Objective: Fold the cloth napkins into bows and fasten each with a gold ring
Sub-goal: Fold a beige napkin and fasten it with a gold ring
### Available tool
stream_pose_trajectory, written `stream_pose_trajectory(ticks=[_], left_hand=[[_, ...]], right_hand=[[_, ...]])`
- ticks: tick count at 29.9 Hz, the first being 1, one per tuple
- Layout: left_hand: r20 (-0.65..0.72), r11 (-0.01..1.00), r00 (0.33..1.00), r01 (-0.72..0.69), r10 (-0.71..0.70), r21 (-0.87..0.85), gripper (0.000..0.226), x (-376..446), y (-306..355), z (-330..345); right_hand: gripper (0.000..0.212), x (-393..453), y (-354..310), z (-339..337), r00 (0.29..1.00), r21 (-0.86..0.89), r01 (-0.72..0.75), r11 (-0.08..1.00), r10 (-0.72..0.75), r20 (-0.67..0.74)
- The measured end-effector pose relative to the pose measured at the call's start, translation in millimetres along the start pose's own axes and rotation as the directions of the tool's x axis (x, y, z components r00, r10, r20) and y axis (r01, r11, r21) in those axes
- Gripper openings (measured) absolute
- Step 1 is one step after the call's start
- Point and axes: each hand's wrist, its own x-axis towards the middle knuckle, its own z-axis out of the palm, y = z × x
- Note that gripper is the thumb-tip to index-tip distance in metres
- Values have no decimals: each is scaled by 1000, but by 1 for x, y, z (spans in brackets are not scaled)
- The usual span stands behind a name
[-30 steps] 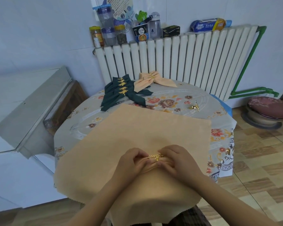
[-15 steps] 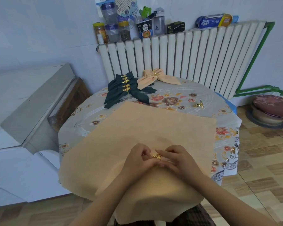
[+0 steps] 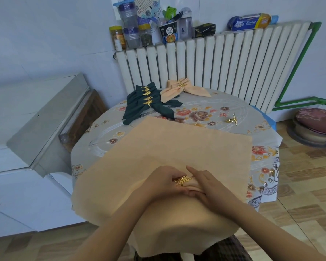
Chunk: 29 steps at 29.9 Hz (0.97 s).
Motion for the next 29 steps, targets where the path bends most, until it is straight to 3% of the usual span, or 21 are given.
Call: stream_pose_trajectory(ticks=[2, 6, 9, 11, 18, 22, 25, 29], left_hand=[[12, 995, 1000, -24, 23, 99, 67, 0, -3, 0], [-71, 995, 996, -38, 45, 97, 70, -5, -6, 8], [-248, 998, 967, 40, -51, -51, 71, -21, -11, 13], [-382, 990, 914, 113, -137, -84, 69, -33, -15, 16], [-526, 989, 838, 97, -143, -114, 27, -50, -12, 26], [-475, 987, 866, 117, -156, -111, 22, -50, -3, 19], [-396, 971, 892, 157, -217, -178, 36, -48, 6, 16], [-312, 926, 893, 232, -325, -299, 29, -53, 6, 19]], right_hand=[[69, 0, -1, 1, 1000, -16, 8, 1000, -8, 10], [66, 0, 1, 2, 1000, -11, 19, 1000, -19, 3], [65, -1, 0, 2, 998, -31, 59, 998, -60, -30], [62, -1, -4, 5, 994, -53, 75, 996, -79, -77], [64, 5, -19, 12, 958, -19, -60, 998, 52, -282], [59, 4, -23, 12, 949, -5, -86, 996, 81, -306], [50, 1, -26, 11, 935, -4, -76, 997, 70, -348], [40, -1, -29, 14, 925, -37, -50, 998, 32, -380]])
